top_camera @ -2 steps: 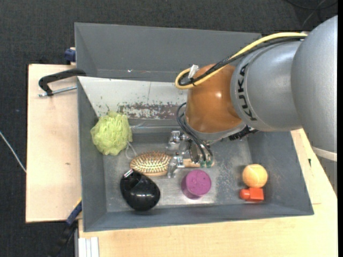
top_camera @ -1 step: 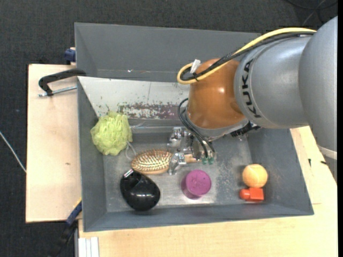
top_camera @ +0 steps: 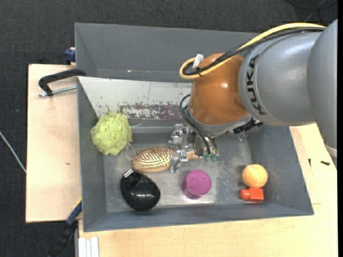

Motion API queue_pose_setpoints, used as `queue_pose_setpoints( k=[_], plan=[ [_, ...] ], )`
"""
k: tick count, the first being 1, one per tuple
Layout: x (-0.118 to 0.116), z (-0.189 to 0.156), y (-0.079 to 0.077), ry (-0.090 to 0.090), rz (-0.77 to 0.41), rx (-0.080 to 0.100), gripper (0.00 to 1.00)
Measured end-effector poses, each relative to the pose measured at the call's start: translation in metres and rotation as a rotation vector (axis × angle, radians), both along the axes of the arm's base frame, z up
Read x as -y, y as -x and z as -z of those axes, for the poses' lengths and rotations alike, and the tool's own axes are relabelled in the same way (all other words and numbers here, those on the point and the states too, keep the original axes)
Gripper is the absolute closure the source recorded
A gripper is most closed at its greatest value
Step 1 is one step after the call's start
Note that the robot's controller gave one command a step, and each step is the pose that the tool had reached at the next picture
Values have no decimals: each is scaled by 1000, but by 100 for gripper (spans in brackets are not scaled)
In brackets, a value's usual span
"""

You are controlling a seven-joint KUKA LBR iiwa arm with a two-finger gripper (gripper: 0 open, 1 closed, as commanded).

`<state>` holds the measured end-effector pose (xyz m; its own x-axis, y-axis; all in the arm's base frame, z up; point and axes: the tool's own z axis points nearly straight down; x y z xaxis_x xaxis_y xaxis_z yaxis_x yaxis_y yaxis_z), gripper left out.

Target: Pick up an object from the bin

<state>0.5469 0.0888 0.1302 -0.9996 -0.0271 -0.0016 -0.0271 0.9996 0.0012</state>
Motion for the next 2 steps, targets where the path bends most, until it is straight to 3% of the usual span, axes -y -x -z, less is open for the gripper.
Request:
queue_pose_setpoints(
  k=[2],
  plan=[
    [0, -38, 0, 0, 0, 1, 100]
  ],
)
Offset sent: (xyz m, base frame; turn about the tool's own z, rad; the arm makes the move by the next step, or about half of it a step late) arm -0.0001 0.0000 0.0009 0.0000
